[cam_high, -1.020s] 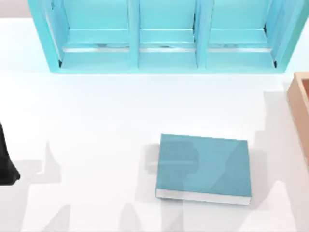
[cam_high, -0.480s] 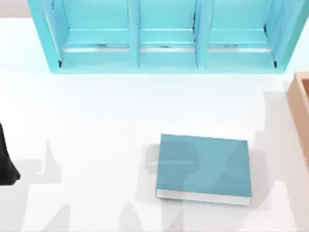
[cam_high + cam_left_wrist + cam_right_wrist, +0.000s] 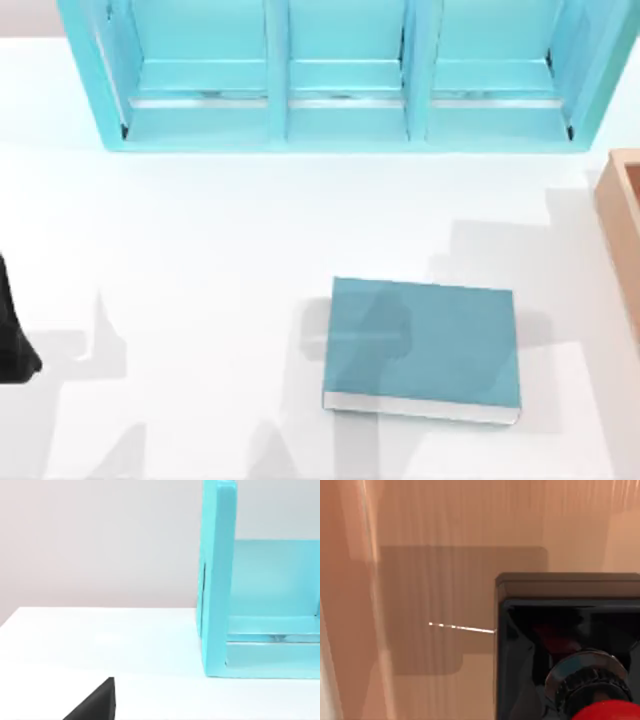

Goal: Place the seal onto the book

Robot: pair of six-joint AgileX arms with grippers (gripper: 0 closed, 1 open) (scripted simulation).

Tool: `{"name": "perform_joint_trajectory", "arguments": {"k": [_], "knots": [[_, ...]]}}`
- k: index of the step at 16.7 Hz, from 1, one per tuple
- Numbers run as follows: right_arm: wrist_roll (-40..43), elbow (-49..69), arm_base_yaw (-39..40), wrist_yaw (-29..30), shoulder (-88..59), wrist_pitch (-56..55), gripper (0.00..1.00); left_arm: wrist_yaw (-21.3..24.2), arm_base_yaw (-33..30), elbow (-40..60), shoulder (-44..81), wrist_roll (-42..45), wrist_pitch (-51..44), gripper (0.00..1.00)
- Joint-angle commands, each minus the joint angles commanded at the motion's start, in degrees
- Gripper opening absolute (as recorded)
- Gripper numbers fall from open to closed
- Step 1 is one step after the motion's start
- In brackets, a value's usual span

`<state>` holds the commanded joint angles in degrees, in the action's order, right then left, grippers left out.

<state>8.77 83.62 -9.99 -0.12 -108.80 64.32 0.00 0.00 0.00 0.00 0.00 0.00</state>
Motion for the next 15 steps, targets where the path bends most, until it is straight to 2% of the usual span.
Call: {"name": "perform_joint_trajectory", "arguments": {"k": [7, 15], "knots": [[-15.38, 18.94, 15.57, 0.15, 3.24, 21.82, 0.0, 0.0, 0.0, 0.0, 0.0, 0.0, 0.0, 1.0], [-18.55, 20.52, 18.6, -0.09, 2.84, 23.91, 0.0, 0.0, 0.0, 0.0, 0.0, 0.0, 0.0, 1.0]]}}
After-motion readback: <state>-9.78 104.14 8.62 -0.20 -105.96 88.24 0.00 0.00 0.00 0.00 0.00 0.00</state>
